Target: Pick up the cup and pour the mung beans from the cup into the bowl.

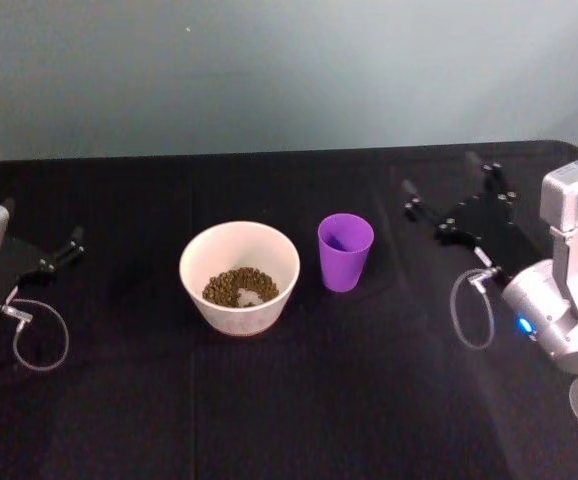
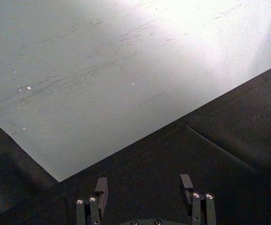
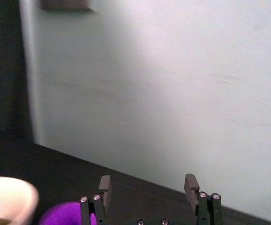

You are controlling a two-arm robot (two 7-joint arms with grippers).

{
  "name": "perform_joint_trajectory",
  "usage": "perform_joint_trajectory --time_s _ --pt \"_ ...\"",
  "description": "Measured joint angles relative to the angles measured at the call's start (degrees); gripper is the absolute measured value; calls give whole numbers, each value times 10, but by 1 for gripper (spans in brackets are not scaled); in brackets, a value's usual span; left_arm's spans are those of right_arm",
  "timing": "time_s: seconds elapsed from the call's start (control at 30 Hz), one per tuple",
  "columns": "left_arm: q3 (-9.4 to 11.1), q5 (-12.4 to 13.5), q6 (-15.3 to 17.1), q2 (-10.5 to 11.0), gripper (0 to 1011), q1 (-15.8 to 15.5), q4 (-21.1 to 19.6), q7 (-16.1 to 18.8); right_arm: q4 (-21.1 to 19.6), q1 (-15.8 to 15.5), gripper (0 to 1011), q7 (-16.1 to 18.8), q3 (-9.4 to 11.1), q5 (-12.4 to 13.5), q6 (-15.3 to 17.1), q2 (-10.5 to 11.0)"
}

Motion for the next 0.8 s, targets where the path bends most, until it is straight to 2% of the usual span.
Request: perform_joint_trajectory --time_s 0.1,0.13,0.17,0.27,0.43,0.8 --pt "0 0 0 0 1000 0 0 0 -16 -17 1002 -66 17 -45 34 -11" --pt "0 0 0 0 1000 0 0 0 -16 -17 1002 -66 17 -45 34 -11" --pt "0 0 0 0 1000 0 0 0 -18 -21 1002 -87 23 -60 45 -15" --pt "0 0 0 0 1000 0 0 0 -13 -22 1002 -109 32 -78 63 -23" --pt "0 0 0 0 1000 0 0 0 3 -15 1002 -111 38 -86 74 -29" --pt "0 0 0 0 1000 0 0 0 12 -10 1002 -98 40 -93 75 -32"
